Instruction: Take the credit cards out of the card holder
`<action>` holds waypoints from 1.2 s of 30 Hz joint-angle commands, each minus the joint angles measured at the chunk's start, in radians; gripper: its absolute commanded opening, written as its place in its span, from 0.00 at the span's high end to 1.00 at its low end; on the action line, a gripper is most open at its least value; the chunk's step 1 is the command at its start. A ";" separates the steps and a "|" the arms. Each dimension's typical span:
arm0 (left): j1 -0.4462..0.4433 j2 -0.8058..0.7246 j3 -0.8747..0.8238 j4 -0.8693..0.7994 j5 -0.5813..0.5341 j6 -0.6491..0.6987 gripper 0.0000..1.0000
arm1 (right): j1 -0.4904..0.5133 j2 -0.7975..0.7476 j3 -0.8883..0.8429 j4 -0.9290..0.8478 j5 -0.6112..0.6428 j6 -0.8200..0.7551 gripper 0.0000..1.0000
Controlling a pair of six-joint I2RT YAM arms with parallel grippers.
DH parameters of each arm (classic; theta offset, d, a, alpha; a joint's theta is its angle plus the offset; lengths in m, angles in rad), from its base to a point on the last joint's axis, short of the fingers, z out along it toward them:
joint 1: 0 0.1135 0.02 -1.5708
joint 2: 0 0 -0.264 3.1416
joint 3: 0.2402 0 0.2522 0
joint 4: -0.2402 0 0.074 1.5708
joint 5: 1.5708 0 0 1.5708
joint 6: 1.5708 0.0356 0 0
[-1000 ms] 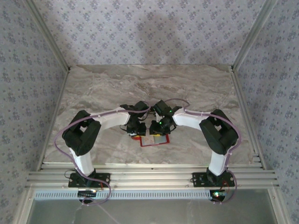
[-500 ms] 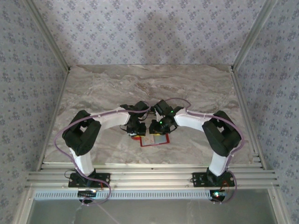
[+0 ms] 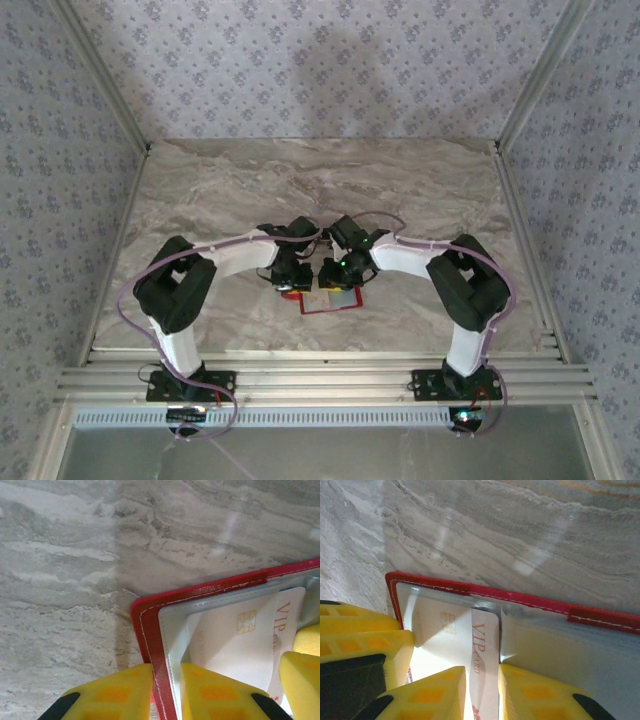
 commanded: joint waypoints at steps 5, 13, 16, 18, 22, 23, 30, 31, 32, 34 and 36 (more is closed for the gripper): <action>-0.006 0.042 -0.013 -0.083 -0.033 0.019 0.78 | 0.004 0.024 -0.017 -0.044 0.040 -0.024 0.74; -0.006 0.048 -0.008 -0.097 -0.046 0.021 0.79 | 0.006 0.024 -0.023 -0.039 0.031 -0.024 0.73; -0.006 0.050 -0.006 -0.096 -0.044 0.020 0.79 | -0.004 0.026 -0.052 0.035 -0.039 -0.013 0.74; -0.006 0.055 -0.006 -0.097 -0.043 0.021 0.79 | -0.011 0.026 -0.063 0.059 -0.062 -0.004 0.74; -0.006 0.060 -0.008 -0.095 -0.043 0.021 0.79 | -0.032 0.017 -0.096 0.124 -0.116 0.010 0.75; -0.007 0.060 -0.008 -0.094 -0.044 0.022 0.79 | -0.039 0.014 -0.111 0.154 -0.136 0.020 0.76; -0.008 0.065 -0.005 -0.100 -0.053 0.021 0.79 | -0.080 0.011 -0.198 0.359 -0.276 0.085 0.79; -0.009 0.066 -0.001 -0.107 -0.061 0.021 0.79 | -0.083 0.011 -0.204 0.375 -0.287 0.088 0.80; -0.008 0.066 0.001 -0.112 -0.063 0.022 0.79 | -0.086 0.011 -0.210 0.387 -0.293 0.091 0.81; -0.008 0.067 0.003 -0.114 -0.064 0.024 0.79 | -0.091 0.011 -0.219 0.408 -0.301 0.098 0.83; -0.011 0.067 0.004 -0.114 -0.064 0.024 0.79 | -0.095 0.014 -0.226 0.422 -0.311 0.104 0.84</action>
